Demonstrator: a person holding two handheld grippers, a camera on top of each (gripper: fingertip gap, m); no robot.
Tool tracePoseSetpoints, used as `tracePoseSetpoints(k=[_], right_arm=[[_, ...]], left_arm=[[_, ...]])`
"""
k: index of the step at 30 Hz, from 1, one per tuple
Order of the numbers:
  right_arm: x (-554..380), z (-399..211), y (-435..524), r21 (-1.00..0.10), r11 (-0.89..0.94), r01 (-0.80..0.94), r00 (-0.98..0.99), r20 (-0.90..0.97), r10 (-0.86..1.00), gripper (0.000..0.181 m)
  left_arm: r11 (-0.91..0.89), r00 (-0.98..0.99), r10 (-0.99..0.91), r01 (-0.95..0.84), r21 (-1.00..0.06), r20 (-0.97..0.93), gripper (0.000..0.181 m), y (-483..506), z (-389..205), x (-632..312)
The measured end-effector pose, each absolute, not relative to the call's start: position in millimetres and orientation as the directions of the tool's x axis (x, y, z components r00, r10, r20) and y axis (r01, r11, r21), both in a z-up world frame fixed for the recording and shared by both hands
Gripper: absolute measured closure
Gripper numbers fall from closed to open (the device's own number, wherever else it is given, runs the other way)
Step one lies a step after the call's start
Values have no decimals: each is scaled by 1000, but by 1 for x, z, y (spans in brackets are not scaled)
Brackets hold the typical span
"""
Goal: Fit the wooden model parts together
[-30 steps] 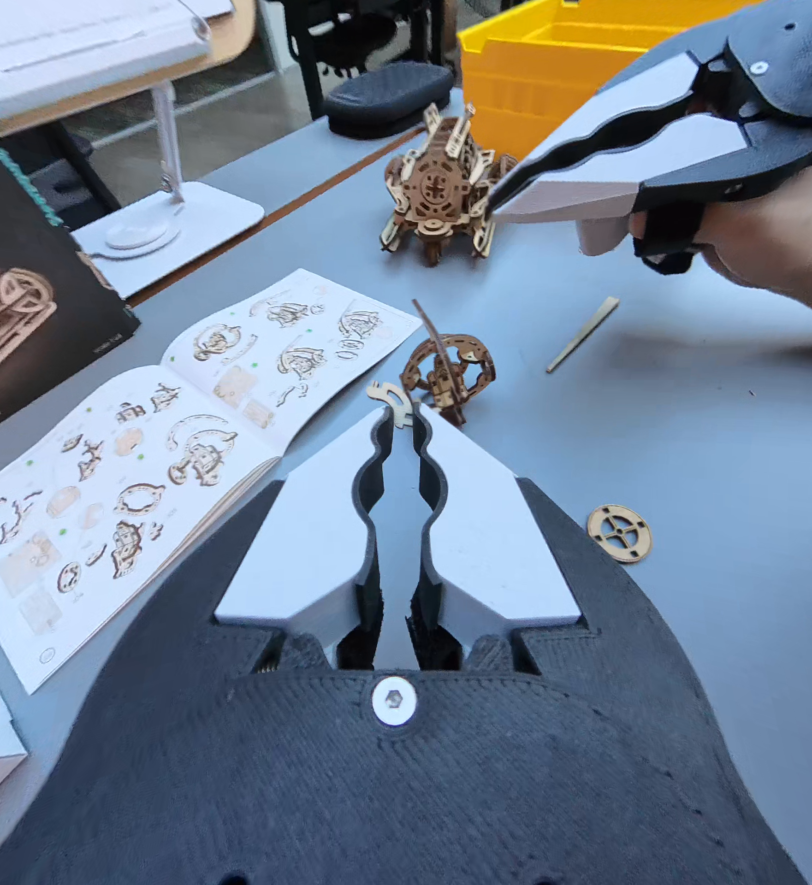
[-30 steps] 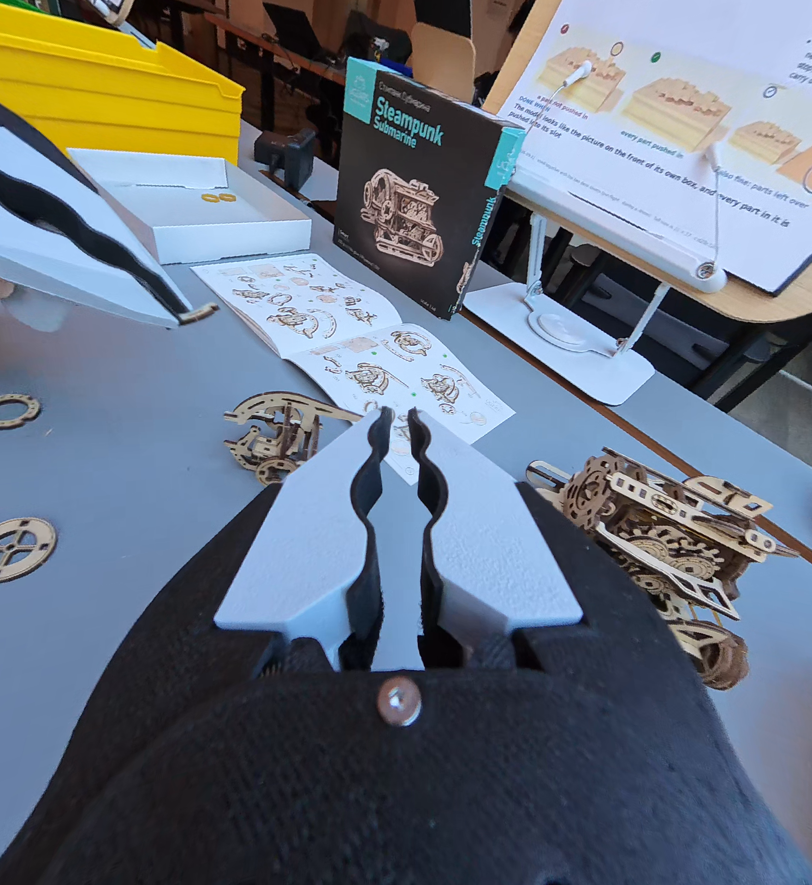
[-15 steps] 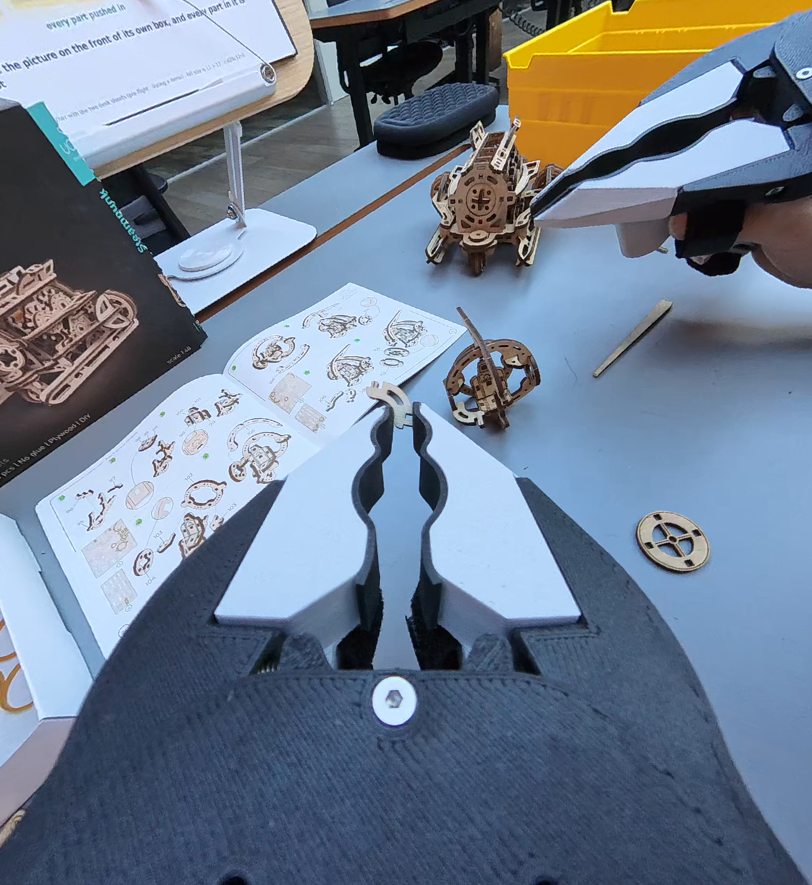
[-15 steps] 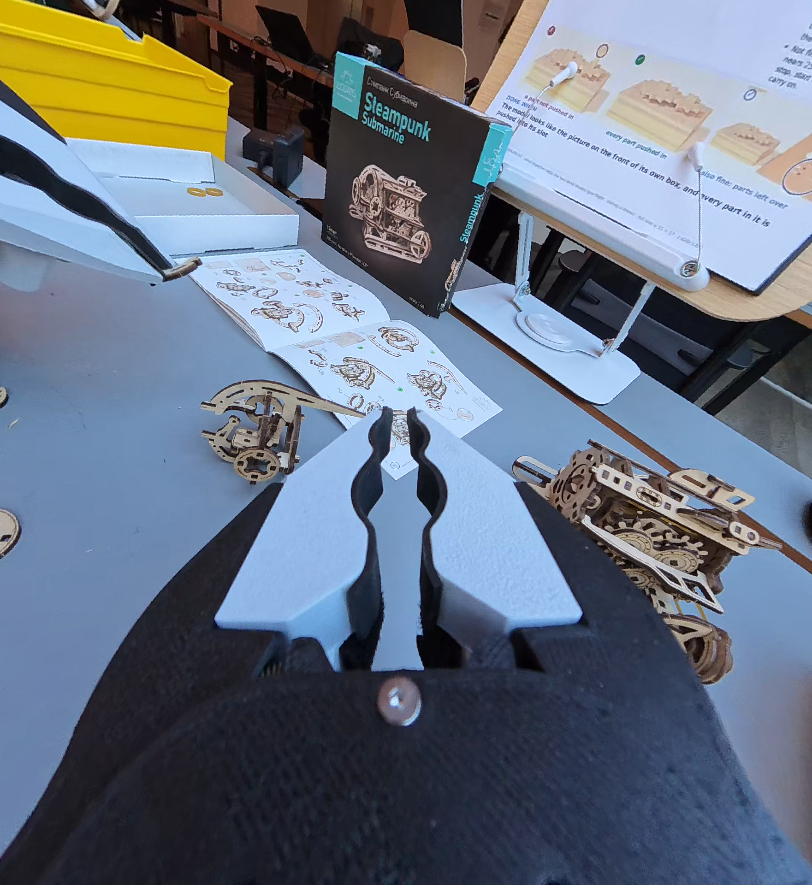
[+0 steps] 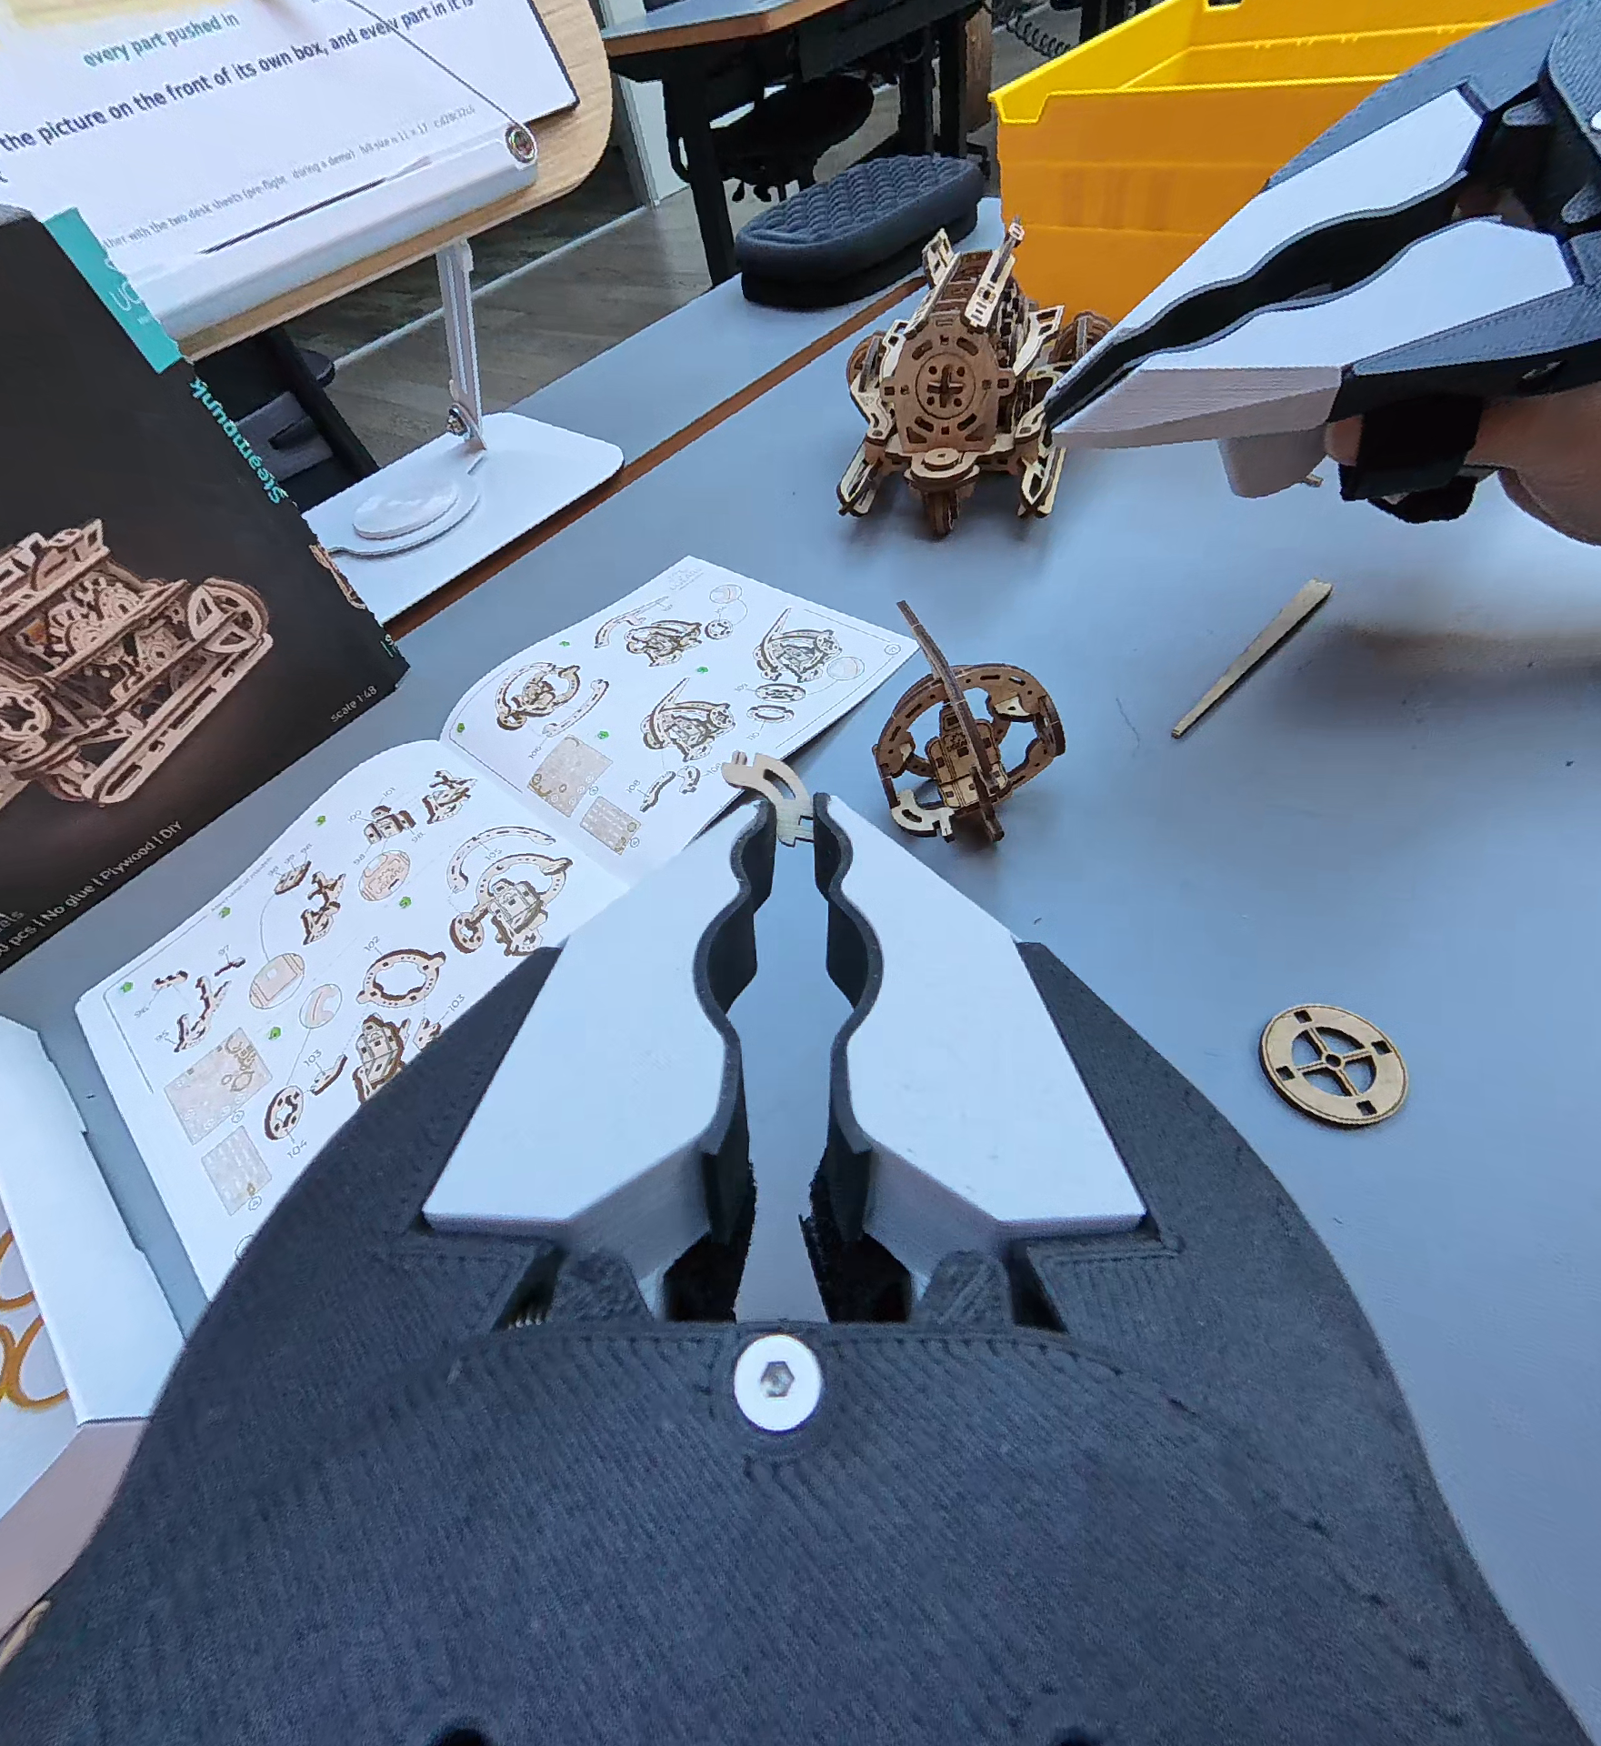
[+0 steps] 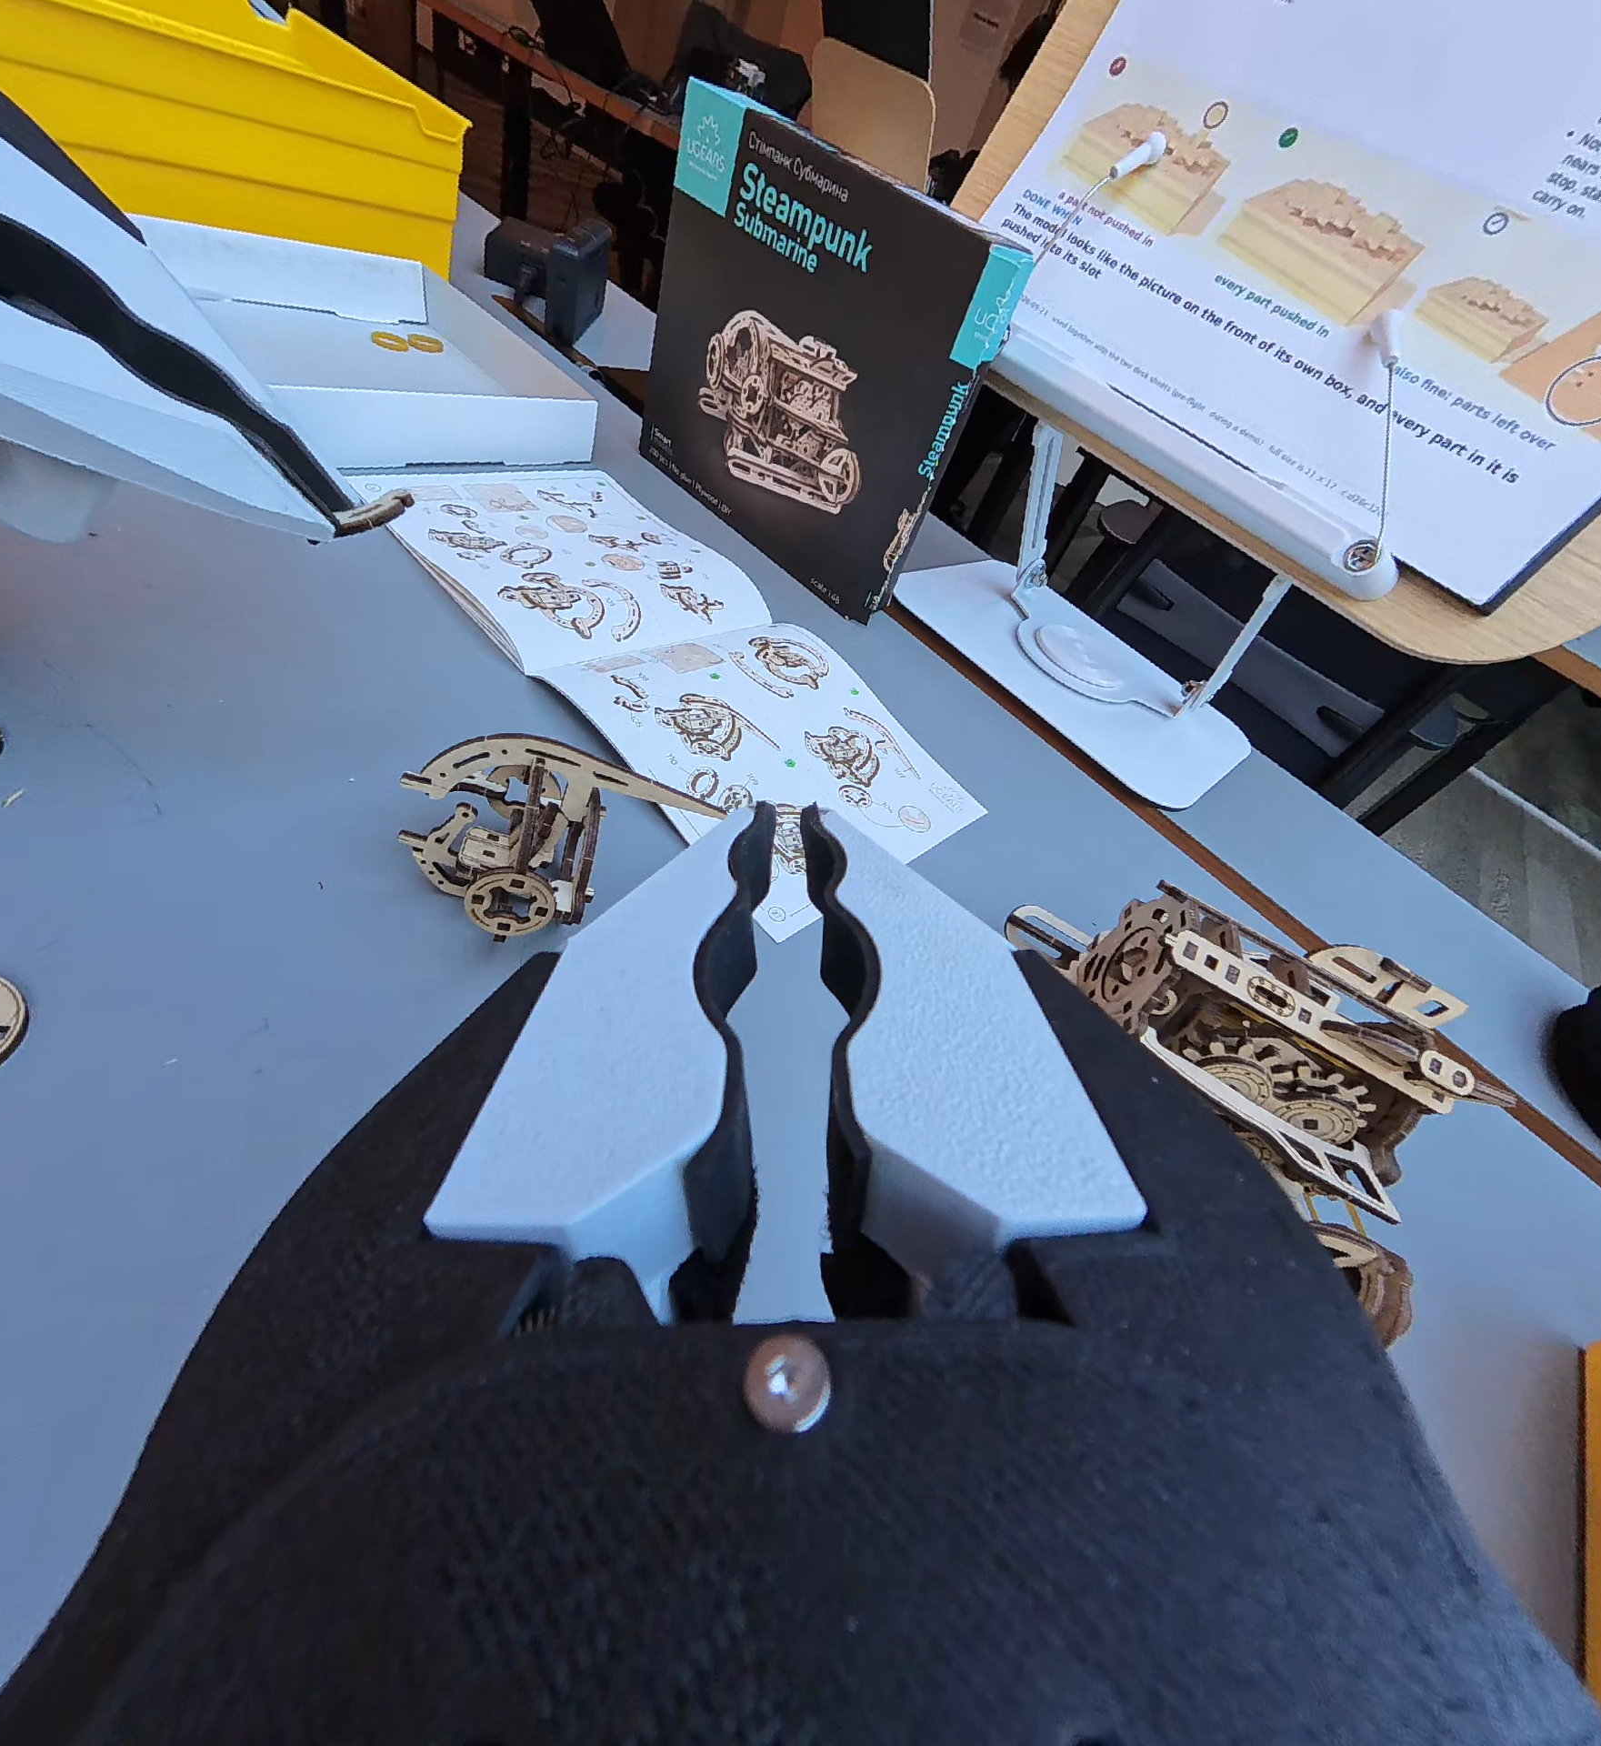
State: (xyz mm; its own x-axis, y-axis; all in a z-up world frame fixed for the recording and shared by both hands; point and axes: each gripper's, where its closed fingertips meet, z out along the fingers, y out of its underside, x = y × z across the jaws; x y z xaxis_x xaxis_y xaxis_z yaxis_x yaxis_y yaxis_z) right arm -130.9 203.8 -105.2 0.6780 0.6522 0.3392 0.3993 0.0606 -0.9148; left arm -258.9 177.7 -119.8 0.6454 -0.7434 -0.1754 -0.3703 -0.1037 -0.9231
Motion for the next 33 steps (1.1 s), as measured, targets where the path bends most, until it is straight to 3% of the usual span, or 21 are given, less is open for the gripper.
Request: tracePoseSetpoints(k=[15, 23, 28, 33], right_arm=[[-140, -98, 195, -923, 89, 374, 656, 331, 678, 177], [-187, -86, 151, -921, 159, 356, 493, 330, 805, 173], [-211, -102, 121, -958, -49, 283, 295, 39, 955, 163], [-204, -87, 126, -977, -23, 212, 335, 50, 941, 163]], left_arm=[[-45, 594, -777, -381, -923, -207, 175, 161, -115, -242], [46, 507, -817, -420, -906, -276, 175, 130, -109, -214], [30, 489, -832, -430, -903, -261, 175, 123, -115, -205], [104, 475, -806, -474, -874, -353, 175, 125, -115, -205]])
